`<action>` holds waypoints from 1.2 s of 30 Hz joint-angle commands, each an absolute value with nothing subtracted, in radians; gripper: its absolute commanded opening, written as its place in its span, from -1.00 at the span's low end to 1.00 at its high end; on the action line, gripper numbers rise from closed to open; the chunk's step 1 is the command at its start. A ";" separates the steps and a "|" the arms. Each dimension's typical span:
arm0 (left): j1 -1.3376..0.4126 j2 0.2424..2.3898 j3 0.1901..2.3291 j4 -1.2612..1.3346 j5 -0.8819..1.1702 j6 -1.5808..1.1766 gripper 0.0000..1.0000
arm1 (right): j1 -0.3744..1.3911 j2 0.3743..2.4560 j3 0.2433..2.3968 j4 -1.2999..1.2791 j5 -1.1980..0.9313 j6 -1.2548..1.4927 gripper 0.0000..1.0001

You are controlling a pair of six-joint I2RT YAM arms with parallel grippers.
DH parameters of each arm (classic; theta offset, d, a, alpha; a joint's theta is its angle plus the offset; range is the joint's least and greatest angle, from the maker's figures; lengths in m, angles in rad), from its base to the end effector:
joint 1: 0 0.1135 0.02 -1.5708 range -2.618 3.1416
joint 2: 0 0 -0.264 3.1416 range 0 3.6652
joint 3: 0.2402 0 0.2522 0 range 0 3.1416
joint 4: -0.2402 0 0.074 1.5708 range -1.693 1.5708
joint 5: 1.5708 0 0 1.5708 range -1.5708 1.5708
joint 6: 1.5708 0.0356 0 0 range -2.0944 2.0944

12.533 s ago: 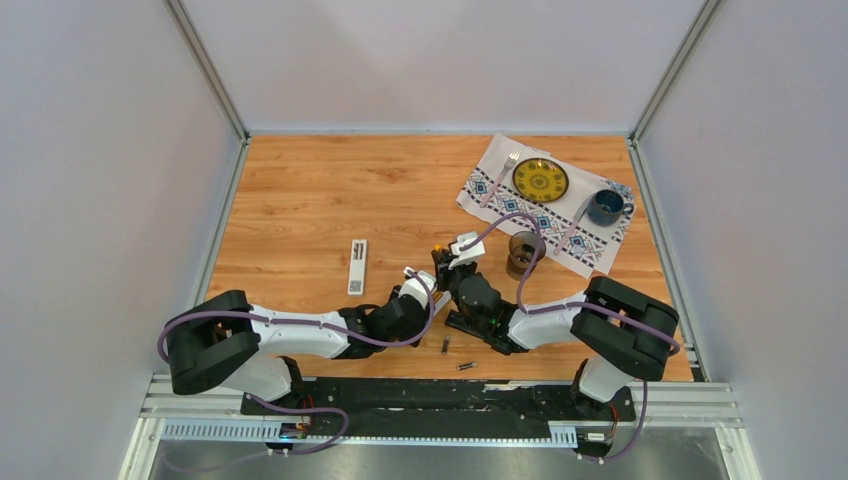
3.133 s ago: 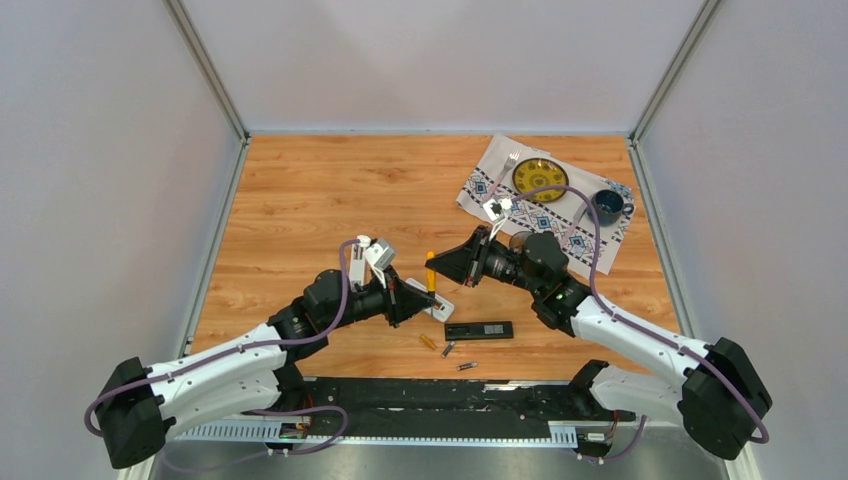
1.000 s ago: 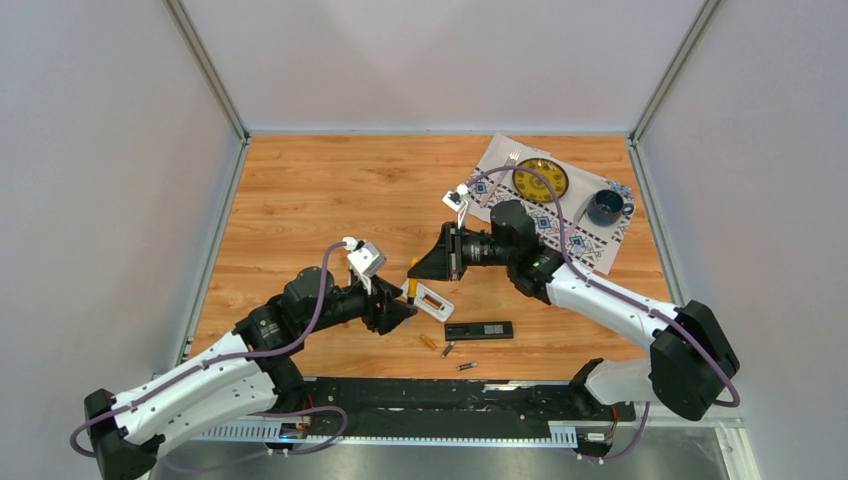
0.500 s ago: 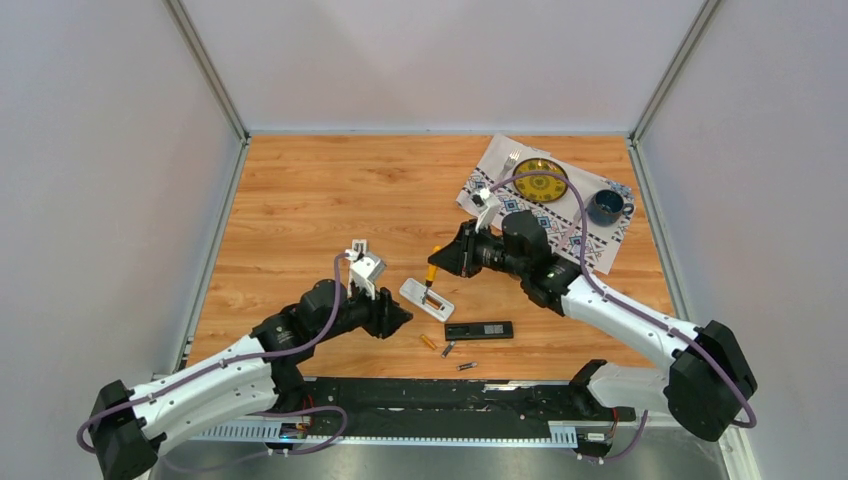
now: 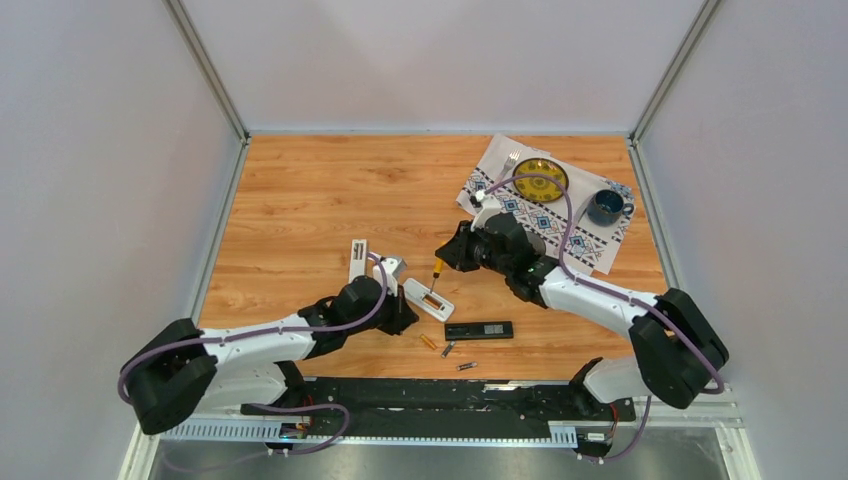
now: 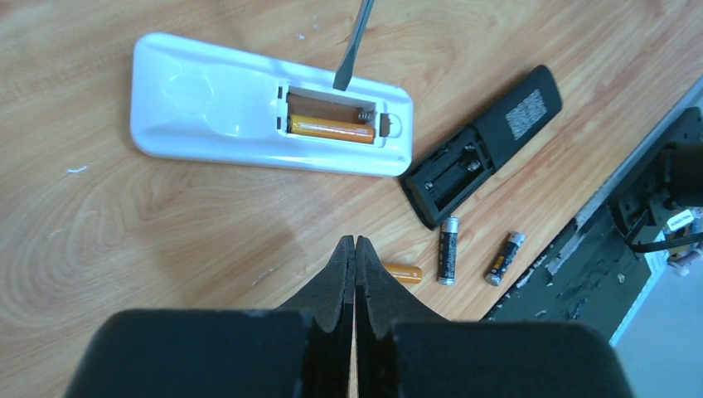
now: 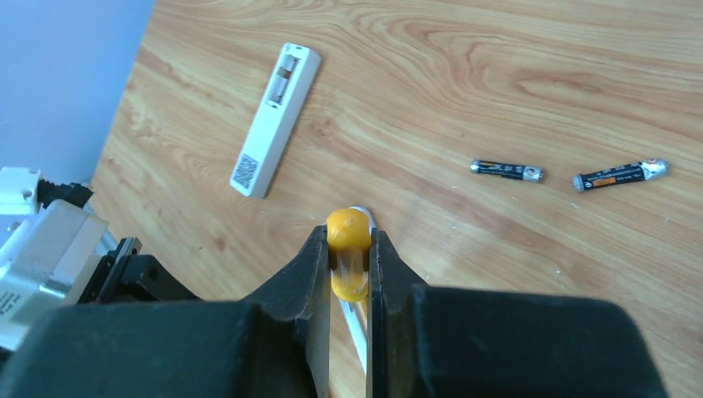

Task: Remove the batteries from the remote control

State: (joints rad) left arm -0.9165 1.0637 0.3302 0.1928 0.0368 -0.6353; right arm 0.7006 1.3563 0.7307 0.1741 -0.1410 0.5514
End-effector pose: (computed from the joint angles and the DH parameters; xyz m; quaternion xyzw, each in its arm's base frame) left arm 0.1255 -0.1657 0.1684 0.1309 0.8603 -0.3564 0.3403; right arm 0.2229 0.1945 0.2290 -0.1003 0.8402 0.3587 0.3942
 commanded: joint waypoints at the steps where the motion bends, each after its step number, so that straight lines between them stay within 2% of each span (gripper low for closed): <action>1: -0.917 1.176 0.376 0.348 0.069 -0.681 -1.00 | 0.698 1.413 0.779 0.218 -0.066 0.523 -1.00; 4: -0.914 1.233 0.368 0.436 0.084 -0.696 -1.00 | 0.698 1.443 0.769 0.232 -0.051 0.531 -1.00; 10: -0.884 1.285 0.371 0.414 0.066 -0.719 -1.00 | 0.698 1.489 0.759 0.241 -0.041 0.515 -1.00; 25: -0.861 1.518 0.452 0.448 0.098 -0.779 -1.00 | 0.698 1.474 0.741 0.178 -0.201 0.552 -1.00; 36: -0.821 1.532 0.394 0.456 0.057 -0.831 -1.00 | 0.675 1.477 0.738 0.172 -0.333 0.644 -1.00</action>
